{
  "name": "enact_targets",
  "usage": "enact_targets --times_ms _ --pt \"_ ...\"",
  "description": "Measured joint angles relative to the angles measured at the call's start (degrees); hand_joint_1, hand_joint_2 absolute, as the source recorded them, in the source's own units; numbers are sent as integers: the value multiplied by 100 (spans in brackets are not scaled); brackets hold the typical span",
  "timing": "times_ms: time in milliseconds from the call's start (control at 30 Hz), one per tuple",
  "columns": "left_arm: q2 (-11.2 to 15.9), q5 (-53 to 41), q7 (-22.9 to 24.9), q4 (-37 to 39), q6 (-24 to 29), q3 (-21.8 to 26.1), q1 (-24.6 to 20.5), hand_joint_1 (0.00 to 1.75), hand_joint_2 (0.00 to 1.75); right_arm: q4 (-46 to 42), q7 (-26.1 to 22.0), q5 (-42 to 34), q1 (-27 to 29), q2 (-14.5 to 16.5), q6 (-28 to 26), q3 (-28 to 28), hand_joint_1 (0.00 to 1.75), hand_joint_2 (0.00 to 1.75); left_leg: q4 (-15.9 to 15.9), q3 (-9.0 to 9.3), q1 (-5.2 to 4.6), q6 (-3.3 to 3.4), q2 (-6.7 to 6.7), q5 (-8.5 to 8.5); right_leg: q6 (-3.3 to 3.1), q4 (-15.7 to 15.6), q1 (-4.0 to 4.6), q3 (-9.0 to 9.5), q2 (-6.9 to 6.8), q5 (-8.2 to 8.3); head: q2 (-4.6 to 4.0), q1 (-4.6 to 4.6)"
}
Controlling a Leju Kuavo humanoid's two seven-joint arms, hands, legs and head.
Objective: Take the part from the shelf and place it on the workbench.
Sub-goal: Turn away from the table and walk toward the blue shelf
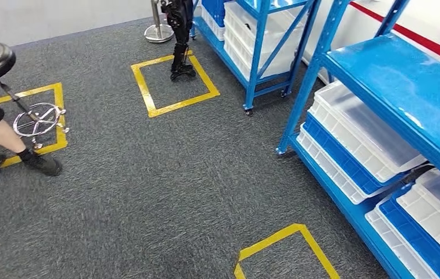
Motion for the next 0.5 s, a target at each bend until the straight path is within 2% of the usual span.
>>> enact_targets --times_ms 33,67,100,133,167,200,233,267,300,333,367,433,500 --pt "-2 0 1 0 0 1 -6 0 0 0 0 0 -3 1 0 0 0 0 -18 34 6 -38 64 -11 -41 -20 10 -3 76 23 0 -1" --pt "-4 0 2 0 0 1 -14 0 0 0 0 0 2 0 0 0 0 0 -17 60 21 -75 60 -27 -83 -39 -17 18 150 50 -1 -4" --pt "-6 0 3 0 0 1 -19 0 0 1 3 0 9 -2 0 0 0 0 32 64 35 -105 -31 -80 -121 -58 -42 49 223 74 -1 -9" --pt "-7 0 3 1 1 1 -19 0 0 1 11 1 14 -3 1 -1 0 0 201 10 47 -126 -178 -204 -158 -78 -72 82 294 93 -2 -19" --pt "-7 0 4 1 1 2 -13 0 0 1 20 4 18 -3 2 -1 0 0 474 -103 58 -139 -356 -374 -189 -87 -96 113 362 105 -2 -31" --pt "-7 0 6 2 2 4 -3 0 0 1 30 8 18 -3 4 -2 0 0 853 -277 59 -143 -486 -579 -211 -86 -85 116 435 104 -2 -38" --pt "-7 0 8 2 2 6 7 0 0 0 36 12 16 -3 6 -2 0 0 1236 -466 59 -149 -548 -748 -228 -86 -75 117 514 104 -2 -45" --pt "-8 0 10 2 2 7 15 0 0 0 38 16 19 -6 8 -2 0 0 1496 -609 59 -153 -572 -817 -236 -83 -67 122 601 103 -2 -45" --pt "-9 0 12 2 3 8 20 0 0 0 38 19 25 -10 8 -2 0 0 1579 -677 62 -154 -583 -773 -238 -80 -62 131 695 100 -2 -45" --pt "-10 0 13 2 3 8 21 0 0 0 39 22 31 -14 9 -2 0 0 1423 -631 69 -153 -593 -609 -236 -75 -62 145 785 95 -2 -45" --pt "-9 -1 13 2 4 7 21 0 0 0 39 25 36 -16 10 -2 0 0 1092 -500 83 -152 -628 -375 -231 -67 -65 161 875 88 -2 -44" --pt "-8 -3 13 3 4 9 21 0 0 0 36 32 31 -13 14 -2 0 0 374 -200 127 -151 -862 -20 -195 -35 -58 162 1029 61 -2 -44" --pt "-7 -6 12 3 5 10 9 0 0 0 27 45 32 -7 19 -1 0 0 76 -89 124 -126 -1009 62 -126 -21 -59 115 1141 54 -2 -41"
